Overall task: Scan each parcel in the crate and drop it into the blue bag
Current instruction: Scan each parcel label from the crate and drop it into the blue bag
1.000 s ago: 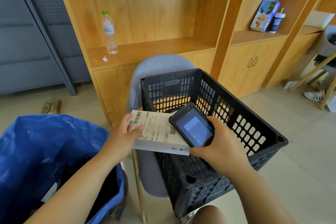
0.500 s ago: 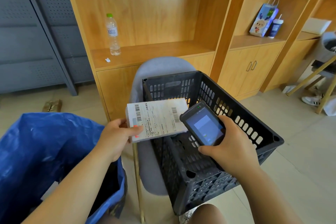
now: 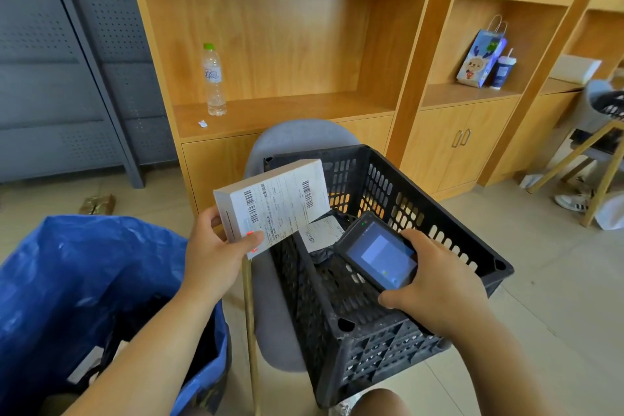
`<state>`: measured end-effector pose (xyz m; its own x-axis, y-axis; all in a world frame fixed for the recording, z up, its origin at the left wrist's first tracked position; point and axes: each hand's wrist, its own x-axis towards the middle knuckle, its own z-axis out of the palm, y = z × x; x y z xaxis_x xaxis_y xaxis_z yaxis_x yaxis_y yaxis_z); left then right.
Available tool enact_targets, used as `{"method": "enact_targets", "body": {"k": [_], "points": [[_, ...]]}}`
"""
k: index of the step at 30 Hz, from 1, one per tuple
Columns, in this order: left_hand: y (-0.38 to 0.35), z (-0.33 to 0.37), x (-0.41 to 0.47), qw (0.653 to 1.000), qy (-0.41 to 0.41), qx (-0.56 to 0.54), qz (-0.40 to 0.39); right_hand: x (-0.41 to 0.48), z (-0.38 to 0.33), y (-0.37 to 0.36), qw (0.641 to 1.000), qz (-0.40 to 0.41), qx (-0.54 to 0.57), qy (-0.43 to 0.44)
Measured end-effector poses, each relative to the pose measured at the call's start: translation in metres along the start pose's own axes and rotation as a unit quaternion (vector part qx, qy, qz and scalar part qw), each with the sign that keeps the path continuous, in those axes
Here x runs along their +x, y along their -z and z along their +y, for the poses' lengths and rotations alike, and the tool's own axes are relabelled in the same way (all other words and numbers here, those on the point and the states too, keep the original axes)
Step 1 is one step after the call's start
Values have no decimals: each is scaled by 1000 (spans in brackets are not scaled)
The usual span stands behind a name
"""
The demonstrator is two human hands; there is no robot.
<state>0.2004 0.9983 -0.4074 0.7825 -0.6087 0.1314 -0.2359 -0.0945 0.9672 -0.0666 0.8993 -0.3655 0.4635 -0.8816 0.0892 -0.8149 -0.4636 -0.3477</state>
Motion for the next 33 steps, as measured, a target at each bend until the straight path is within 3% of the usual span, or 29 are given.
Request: {"method": "enact_targets", "body": {"k": [10,16,26,29,33], "points": [[4,-1,-2,1000,-11,-28,6,-2,-2,1,999,18,19,18],[44,-22,-15,991,60,-111,30,0,-27,-8,996,23,45,73],[146,-89,-54,975,98,130,154,7,-78,-37,984,-13,77,158],[158,-112,-53,947,156,265,97,7,-87,-43,984,-22,76,161],[150,-120,-55,933,197,302,20,5,-87,-44,986,-33,62,154]]}}
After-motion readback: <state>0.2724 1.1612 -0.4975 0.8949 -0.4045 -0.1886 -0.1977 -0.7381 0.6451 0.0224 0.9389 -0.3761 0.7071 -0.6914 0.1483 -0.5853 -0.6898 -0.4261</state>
